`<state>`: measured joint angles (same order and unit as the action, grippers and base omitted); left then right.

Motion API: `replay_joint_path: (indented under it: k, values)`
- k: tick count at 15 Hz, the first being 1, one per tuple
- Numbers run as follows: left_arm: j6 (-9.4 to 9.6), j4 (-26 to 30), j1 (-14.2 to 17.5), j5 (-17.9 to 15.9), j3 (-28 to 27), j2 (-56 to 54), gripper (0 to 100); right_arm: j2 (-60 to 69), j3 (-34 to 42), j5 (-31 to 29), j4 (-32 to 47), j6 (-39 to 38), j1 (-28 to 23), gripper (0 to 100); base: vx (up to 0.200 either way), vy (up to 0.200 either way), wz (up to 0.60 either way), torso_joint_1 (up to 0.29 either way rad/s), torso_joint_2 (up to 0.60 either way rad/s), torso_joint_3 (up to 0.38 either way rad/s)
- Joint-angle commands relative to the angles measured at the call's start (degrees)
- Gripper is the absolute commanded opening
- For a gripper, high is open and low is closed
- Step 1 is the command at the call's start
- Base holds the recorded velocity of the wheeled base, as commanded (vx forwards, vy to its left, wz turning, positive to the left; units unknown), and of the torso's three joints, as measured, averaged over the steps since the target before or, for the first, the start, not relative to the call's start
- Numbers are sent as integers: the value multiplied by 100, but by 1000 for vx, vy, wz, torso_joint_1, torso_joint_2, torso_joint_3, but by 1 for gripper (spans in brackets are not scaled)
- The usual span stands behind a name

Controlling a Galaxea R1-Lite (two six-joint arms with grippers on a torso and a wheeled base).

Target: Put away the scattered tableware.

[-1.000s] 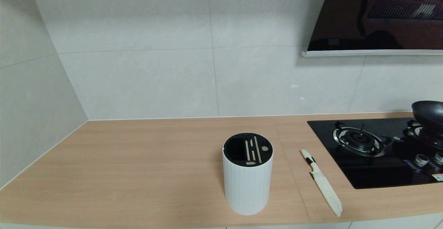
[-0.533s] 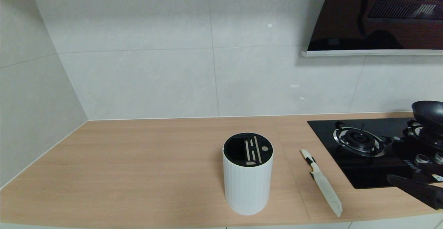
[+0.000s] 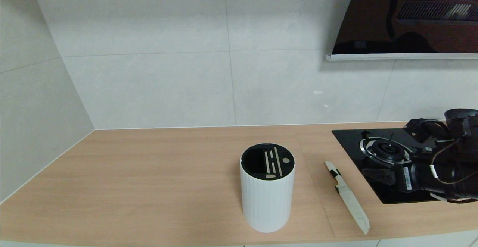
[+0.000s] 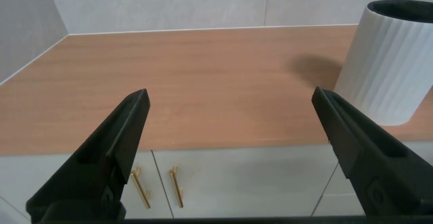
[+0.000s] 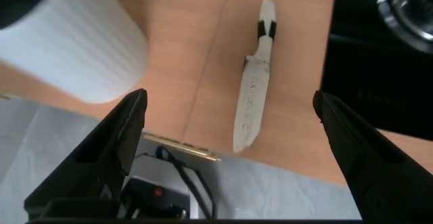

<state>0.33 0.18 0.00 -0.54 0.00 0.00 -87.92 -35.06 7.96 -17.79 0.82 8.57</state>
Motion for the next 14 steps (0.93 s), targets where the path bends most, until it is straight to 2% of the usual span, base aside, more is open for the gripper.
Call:
replay_joint_path:
  k: [1, 6, 11, 14]
  values:
    - [2, -1, 0, 1, 0, 0, 100, -999, -27, -181, -542, 15, 13, 100, 0, 0, 0, 0, 0, 0]
    - [2, -1, 0, 1, 0, 0, 100, -2080, -62, -585, -876, 112, 145, 100, 0, 0, 0, 0, 0, 0]
    - [2, -1, 0, 1, 0, 0, 100, -3407, -18, -1332, -2387, 68, 321, 100, 0, 0, 0, 0, 0, 0]
    - [2, -1, 0, 1, 0, 0, 100, -3689, -71, -1341, -2598, -3, 365, 100, 0, 0, 0, 0, 0, 0]
